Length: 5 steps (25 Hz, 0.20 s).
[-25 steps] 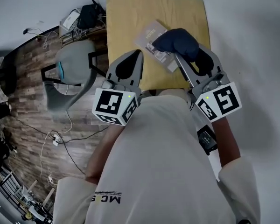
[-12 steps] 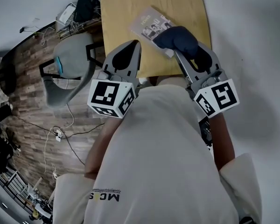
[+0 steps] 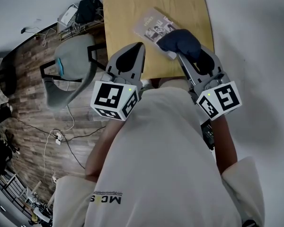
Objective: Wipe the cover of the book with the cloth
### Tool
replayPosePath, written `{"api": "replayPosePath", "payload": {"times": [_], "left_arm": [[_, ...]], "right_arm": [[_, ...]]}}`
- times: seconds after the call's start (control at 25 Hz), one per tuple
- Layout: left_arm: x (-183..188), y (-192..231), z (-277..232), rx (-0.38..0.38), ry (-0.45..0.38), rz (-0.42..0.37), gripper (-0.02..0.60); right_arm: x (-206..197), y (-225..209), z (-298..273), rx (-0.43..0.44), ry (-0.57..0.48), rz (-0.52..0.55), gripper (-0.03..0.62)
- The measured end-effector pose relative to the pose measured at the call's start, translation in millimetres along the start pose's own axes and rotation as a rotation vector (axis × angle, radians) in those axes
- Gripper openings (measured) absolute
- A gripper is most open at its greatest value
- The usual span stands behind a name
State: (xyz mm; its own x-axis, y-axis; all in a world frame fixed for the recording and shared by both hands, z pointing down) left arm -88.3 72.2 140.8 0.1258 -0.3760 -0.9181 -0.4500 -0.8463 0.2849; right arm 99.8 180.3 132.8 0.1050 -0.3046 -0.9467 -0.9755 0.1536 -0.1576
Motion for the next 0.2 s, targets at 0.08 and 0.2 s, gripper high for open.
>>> {"api": "replayPosePath", "payload": {"times": [0.08, 0.2], "left_arm": [[0.8, -2.1, 1.1, -0.006, 0.002, -0.002, 0.009], [1.0, -5.5, 3.8, -0.016, 0.007, -0.003, 0.009]], "right_arm": [[0.5, 4.0, 0.8, -0.005, -0.001, -0.002, 0.172], [1.3, 10.4, 2.1, -0.009, -0.003, -0.004, 0.172]]}}
Point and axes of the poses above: the fingertips, and each gripper's own axes: z backward along the fingers, y to its left, x out of its top, the point moved 9 cm from there along z, backward along the fingers, and after that the axes turned 1 degree about -x, right-handed, at the moved point
